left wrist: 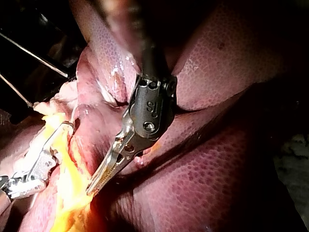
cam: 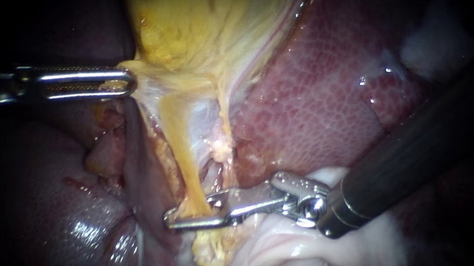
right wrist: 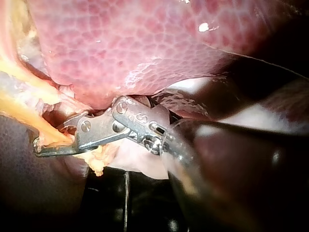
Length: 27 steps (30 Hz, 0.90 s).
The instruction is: Going back first clip left tube
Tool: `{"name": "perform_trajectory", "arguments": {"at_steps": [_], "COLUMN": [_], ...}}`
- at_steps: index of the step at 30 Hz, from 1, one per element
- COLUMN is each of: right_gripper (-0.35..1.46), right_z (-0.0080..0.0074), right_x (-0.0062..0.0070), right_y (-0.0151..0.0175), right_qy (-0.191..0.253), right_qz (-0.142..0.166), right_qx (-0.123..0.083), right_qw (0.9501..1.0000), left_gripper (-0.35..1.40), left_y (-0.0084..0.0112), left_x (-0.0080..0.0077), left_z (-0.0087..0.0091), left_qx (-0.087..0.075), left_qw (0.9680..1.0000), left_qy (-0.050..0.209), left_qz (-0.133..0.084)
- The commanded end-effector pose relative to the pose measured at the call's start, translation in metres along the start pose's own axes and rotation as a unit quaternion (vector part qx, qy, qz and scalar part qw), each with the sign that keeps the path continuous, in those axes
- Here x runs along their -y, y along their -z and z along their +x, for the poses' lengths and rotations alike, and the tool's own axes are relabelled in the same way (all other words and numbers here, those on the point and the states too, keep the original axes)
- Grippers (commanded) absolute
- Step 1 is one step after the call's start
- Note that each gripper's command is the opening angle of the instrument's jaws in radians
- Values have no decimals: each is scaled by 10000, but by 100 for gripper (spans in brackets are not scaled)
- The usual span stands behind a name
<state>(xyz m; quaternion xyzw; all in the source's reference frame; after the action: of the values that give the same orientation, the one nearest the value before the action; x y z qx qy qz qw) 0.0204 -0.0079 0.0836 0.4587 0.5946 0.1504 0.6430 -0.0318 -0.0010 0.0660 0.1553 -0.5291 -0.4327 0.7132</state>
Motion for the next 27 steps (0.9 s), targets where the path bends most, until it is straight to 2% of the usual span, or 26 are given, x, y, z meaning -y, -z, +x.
{"name": "perform_trajectory", "arguments": {"at_steps": [1, 4, 5, 6, 7, 9, 11, 14, 21, 24, 27], "right_gripper": [-35, -35, -21, 8, 29, 50, 55, 60, 60, 60, 60], "right_z": [0, 0, 1, 1, 2, 6, 11, 18, 22, 23, 21], "right_x": [0, 1, 2, 2, 3, 1, -1, -8, -24, -23, -11], "right_y": [0, 0, 0, -1, -1, 0, 4, 12, 28, 30, 36], "right_qy": [1, 2, 2, 2, -1, -44, 26, 139, 233, 231, 236], "right_qz": [4, 15, 16, 3, -54, -219, -299, -603, -763, -771, -698], "right_qx": [2, 5, 5, 1, -21, -87, -116, -195, -238, -242, -218], "right_qw": [10000, 10000, 10000, 10000, 10000, 9997, 9995, 9979, 9965, 9965, 9970], "left_gripper": [-35, -35, -35, -35, -35, -35, -35, -35, -35, -35, -35], "left_y": [0, 0, 0, 0, 0, 1, 1, 2, 2, 3, 4], "left_x": [0, 1, 1, 1, 2, 4, 6, 9, 15, 15, 15], "left_z": [0, 1, 1, 1, 2, 2, 3, 3, 2, 2, 3], "left_qx": [0, 1, 1, 2, 3, 4, 9, 5, 5, 6, 5], "left_qw": [10000, 10000, 10000, 10000, 10000, 10000, 10000, 10000, 10000, 10000, 10000], "left_qy": [-3, -5, -6, -7, -9, -10, -11, -11, -9, -10, -12], "left_qz": [-1, -2, -4, -4, -6, -12, -32, -14, -12, -13, -12]}}
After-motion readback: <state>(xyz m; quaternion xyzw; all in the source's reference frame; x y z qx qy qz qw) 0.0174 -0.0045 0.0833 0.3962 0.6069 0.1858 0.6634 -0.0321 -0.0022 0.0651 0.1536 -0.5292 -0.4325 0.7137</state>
